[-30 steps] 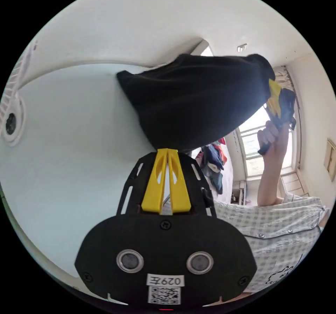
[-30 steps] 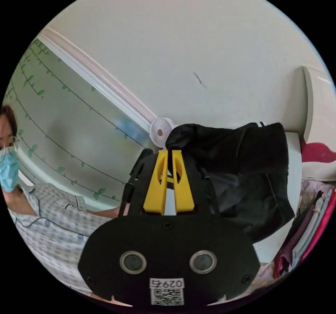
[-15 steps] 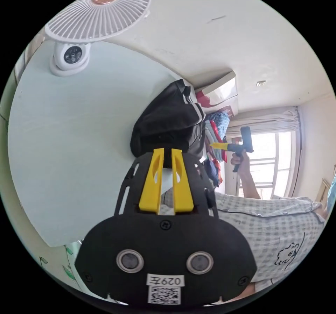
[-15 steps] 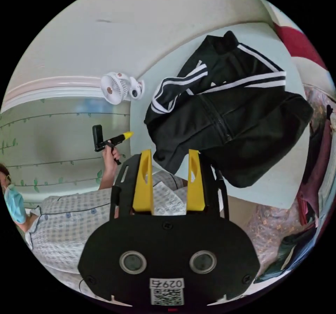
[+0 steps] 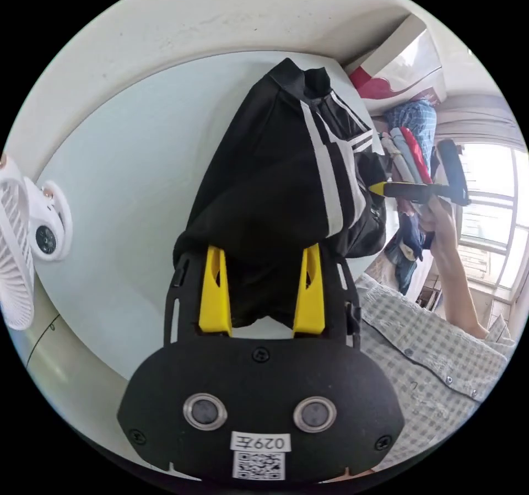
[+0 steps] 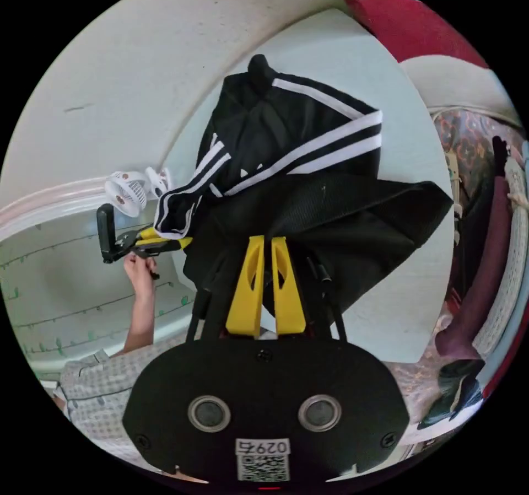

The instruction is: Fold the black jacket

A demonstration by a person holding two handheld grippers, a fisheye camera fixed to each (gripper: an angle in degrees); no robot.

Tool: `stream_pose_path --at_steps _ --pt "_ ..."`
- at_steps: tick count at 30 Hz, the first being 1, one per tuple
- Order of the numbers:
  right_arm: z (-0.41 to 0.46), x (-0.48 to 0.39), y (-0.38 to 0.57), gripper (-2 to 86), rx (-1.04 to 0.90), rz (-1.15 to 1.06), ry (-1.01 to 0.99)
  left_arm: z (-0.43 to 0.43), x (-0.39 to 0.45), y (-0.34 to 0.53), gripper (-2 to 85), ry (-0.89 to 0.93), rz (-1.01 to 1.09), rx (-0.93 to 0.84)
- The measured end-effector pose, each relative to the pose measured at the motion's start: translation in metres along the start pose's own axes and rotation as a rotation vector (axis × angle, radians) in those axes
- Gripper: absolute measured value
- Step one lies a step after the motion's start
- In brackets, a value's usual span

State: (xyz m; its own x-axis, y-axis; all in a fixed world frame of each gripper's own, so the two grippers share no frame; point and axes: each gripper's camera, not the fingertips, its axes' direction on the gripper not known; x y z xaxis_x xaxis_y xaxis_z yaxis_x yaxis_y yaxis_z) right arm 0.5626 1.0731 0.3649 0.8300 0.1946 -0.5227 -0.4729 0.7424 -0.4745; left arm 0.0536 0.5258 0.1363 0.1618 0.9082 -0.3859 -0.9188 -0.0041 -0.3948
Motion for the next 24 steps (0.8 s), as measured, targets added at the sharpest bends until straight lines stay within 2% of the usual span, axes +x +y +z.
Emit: stream_pose_path --at_steps 2,5,7,9,11,14,18,20,22,24 --pt "-0.022 -0.027 0.018 1.4 0.043 -0.175 -0.105 -0.017 0.001 -0.007 7.8 -0.07 0.0 0.037" --pt "-0.054 -0.061 0.055 0.8 0.094 -0.358 -0.298 -0.058 -0.016 -0.001 3.5 -0.049 -0.051 0.175" --pt "-0.053 -0.088 0.076 0.7 -0.008 -0.478 -0.32 -0.079 -0.031 0.007 2.5 0.01 -0.092 0.255" --pt "-0.025 -0.109 0.092 0.8 -0.237 -0.53 -0.256 -0.092 -0.046 0.016 2.1 0.029 -0.14 0.318" --pt "0.042 -0.108 0.108 1.2 -0.509 -0.419 -0.04 -0.098 -0.061 0.024 2.9 0.044 -0.192 0.342" --pt "0.104 -0.096 0.126 2.1 -0.65 -0.305 0.136 -0.1 -0.065 0.042 4.7 0.128 -0.187 0.351" --pt "0.094 -0.102 0.14 1.6 -0.475 -0.282 -0.056 -0.106 -0.056 0.087 4.2 0.179 -0.17 0.447" --pt "0.071 -0.101 0.147 1.2 -0.298 -0.264 -0.121 -0.1 -0.045 0.112 1.1 0.253 -0.128 0.501" --pt "0.055 -0.098 0.149 2.0 -0.157 -0.235 -0.093 -0.082 -0.034 0.119 -0.3 0.342 -0.068 0.471" --pt "0.053 -0.099 0.144 4.2 -0.098 -0.229 -0.062 -0.051 -0.02 0.117 -0.7 0.386 -0.035 0.383"
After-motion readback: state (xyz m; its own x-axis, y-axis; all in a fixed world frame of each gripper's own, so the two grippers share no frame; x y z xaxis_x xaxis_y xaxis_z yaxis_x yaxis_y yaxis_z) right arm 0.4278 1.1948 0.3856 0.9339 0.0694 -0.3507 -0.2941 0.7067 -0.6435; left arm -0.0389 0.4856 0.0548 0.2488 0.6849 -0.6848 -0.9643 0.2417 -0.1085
